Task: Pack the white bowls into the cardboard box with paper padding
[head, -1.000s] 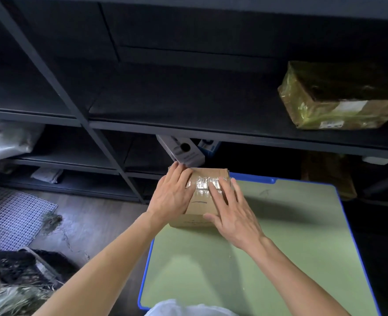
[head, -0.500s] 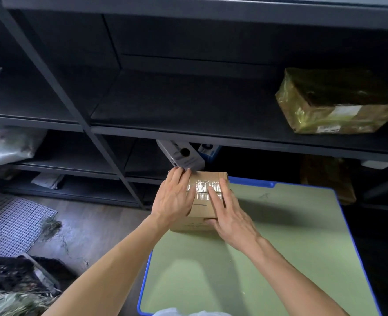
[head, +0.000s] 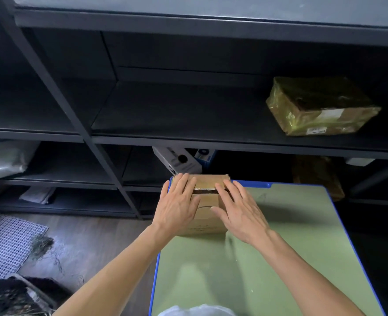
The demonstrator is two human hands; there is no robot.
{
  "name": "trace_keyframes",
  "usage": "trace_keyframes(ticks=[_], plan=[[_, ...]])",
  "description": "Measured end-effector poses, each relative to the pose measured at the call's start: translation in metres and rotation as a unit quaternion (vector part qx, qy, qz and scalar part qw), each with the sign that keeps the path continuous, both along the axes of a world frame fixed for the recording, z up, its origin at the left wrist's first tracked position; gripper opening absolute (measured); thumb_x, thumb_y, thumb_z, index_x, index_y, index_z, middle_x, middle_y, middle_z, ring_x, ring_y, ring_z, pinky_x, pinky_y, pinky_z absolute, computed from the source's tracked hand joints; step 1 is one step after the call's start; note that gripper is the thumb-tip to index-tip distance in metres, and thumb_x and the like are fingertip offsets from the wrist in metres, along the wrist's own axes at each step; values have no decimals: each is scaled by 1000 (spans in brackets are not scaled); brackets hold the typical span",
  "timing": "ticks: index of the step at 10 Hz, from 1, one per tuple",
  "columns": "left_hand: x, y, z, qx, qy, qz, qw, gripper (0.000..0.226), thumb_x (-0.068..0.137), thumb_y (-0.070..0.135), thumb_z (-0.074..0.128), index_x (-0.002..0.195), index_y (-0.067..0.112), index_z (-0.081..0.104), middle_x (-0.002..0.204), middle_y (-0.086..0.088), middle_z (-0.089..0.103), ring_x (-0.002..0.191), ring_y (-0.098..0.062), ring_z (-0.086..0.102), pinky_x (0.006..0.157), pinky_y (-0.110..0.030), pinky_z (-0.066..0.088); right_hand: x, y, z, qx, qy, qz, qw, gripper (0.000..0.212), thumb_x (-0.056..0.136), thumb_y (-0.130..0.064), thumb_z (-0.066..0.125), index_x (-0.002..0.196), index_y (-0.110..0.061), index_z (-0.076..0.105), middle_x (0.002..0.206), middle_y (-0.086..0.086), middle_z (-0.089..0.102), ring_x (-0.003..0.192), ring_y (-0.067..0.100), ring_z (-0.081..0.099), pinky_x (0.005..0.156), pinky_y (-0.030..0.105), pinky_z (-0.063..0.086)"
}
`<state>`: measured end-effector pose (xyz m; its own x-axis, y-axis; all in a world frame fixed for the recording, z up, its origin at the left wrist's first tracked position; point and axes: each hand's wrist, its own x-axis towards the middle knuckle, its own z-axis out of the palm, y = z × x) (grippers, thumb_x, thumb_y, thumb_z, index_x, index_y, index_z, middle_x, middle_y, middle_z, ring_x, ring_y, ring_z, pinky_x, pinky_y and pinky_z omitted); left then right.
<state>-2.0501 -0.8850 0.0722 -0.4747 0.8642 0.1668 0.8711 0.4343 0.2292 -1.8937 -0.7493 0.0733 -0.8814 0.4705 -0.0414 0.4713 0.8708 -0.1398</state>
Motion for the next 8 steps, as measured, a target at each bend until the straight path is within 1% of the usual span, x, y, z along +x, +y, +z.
trace_keyframes(ticks=[1,2,3,4,5,6,7,8], plan=[[2,-6,9,12,-7,-17,1000,43,101,37,39,138,16,47,142,3,44,139,-20,35,117,-37,22,-1,-3,10,12,27,0,1000,73,99,-59,18,155,-14,30,160,8,31,148,26,21,121,40,21],[4,-12,17,30,-16,-27,999,44,100,35,44,138,14,49,141,1,47,138,-21,37,118,-36,20,-3,-4,17,28,40,9,999,60,102,-47,37,151,-13,38,153,4,41,145,24,30,119,40,27],[6,-17,25,42,-24,-27,998,47,100,35,46,141,13,47,143,-1,46,139,-23,37,118,-38,23,-4,-5,25,29,51,11,998,55,101,-43,46,148,-14,41,150,1,44,143,22,32,118,40,28],[8,-21,31,62,-22,-26,997,45,99,34,49,139,12,49,141,-3,48,135,-24,41,115,-37,27,-5,-8,32,25,67,11,997,55,101,-43,46,148,-15,41,150,0,43,143,20,33,118,42,28],[7,-25,35,50,-33,-24,998,48,101,36,47,144,14,45,147,-2,43,141,-22,35,118,-40,27,-5,-9,37,21,66,7,998,58,102,-45,44,151,-14,38,154,0,40,146,20,30,120,43,25],[5,-29,40,56,-44,-22,997,49,101,36,49,144,13,45,149,-4,43,143,-22,34,117,-41,28,-5,-8,43,16,53,-4,998,60,103,-47,40,154,-17,32,159,-1,34,149,18,24,122,41,20],[7,-35,53,81,-48,-36,995,50,100,35,51,144,11,47,148,-6,45,142,-23,35,117,-37,30,-3,-14,53,17,63,5,998,60,103,-47,39,154,-18,32,159,-3,32,149,16,23,123,39,18],[4,-43,70,98,-59,-35,993,52,100,36,50,145,11,46,151,-6,43,144,-22,33,118,-39,29,-1,-18,74,21,73,19,997,60,102,-47,41,153,-18,33,158,-4,35,147,13,25,121,36,17]])
